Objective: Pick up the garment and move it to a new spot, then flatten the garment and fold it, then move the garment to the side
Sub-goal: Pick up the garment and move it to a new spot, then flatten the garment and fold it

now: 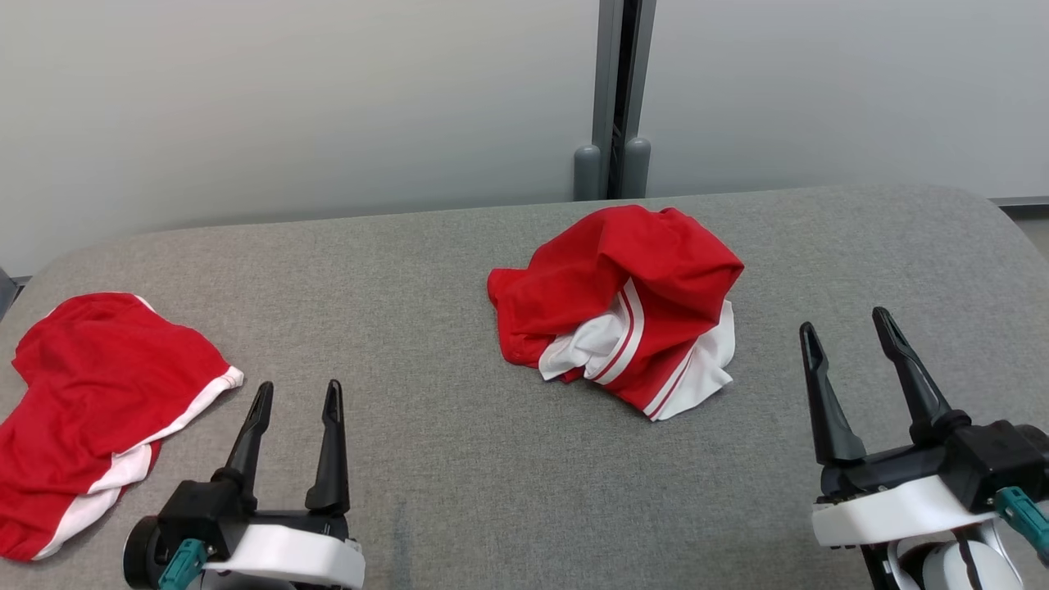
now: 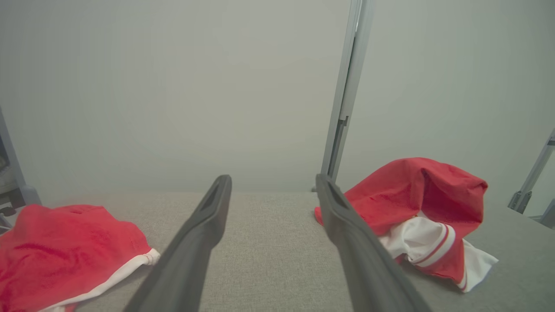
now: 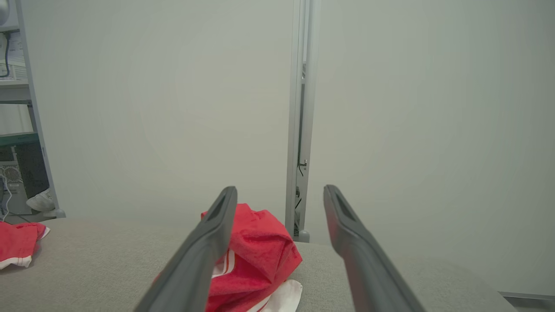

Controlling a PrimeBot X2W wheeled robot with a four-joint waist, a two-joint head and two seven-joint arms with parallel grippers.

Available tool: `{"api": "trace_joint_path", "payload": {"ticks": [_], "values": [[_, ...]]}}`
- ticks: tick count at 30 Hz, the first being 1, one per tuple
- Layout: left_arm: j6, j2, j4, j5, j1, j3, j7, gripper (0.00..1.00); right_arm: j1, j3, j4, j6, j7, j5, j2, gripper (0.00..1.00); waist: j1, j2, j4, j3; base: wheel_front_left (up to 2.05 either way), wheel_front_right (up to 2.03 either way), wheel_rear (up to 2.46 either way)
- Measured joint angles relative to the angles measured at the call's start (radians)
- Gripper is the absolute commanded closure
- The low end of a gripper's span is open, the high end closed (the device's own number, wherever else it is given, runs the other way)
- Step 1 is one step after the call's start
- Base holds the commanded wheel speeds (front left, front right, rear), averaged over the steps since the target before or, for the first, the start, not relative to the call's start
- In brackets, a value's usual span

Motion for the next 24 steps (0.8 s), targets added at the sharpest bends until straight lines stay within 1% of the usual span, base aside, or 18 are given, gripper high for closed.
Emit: {"api": "trace_joint_path", "payload": {"ticks": [10,24], "values": [[0.026,-0.004,-0.002,-0.029,0.018,-0.025,0.0,0.0,0.011,0.016,0.017,0.0,0.0,0.005,0.002,0.0,0.0,0.0,0.005,-0.009,0.0,0.0,0.0],[0.031,-0.004,0.001,-0.037,0.02,-0.044,0.0,0.0,0.011,0.017,0.026,0.0,0.0,0.012,0.004,0.0,0.0,0.0,0.014,-0.01,0.0,0.0,0.0]]}}
